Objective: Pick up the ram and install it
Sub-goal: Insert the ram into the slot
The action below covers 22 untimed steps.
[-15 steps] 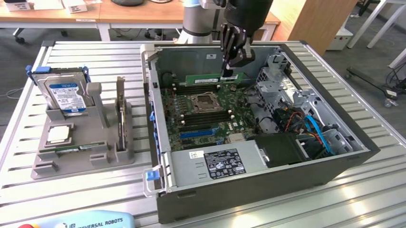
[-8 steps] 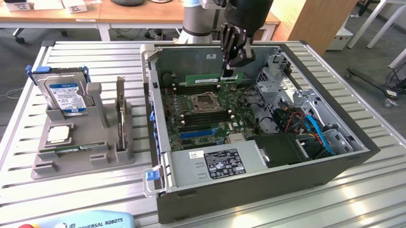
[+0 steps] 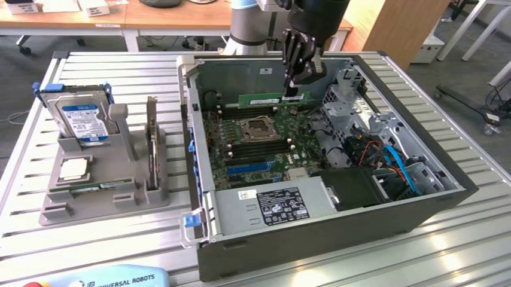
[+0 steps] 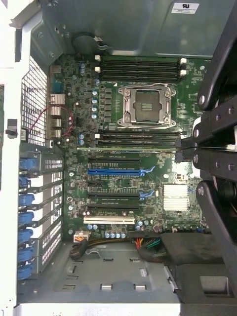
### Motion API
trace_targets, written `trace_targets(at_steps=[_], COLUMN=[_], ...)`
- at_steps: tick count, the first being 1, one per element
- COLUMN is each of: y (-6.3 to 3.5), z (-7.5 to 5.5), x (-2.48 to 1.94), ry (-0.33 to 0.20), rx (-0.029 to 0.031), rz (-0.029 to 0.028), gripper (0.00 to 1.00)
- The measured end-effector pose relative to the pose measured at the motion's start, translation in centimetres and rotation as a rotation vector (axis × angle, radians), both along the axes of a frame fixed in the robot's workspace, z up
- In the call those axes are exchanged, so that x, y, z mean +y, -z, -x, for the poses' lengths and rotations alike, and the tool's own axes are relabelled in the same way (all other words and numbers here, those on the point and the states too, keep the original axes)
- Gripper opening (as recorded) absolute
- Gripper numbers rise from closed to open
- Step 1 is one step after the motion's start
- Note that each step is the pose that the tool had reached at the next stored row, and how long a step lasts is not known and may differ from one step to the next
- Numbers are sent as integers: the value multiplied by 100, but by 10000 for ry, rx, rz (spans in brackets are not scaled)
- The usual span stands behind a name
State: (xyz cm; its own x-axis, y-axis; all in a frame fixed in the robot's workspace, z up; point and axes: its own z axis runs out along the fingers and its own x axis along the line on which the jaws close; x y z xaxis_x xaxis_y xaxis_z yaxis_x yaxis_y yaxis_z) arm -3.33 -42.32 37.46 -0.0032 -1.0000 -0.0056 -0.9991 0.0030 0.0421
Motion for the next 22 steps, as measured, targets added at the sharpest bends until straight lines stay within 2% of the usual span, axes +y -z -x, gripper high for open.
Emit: trace_targets(at_steps=[9, 16, 22], y=[1, 17, 42], z=[-25, -26, -25], x=[0, 41, 43], ry=[-39, -40, -40], rx=[-1, 0, 0], rz=[-2, -1, 0], gripper=[11, 11, 11])
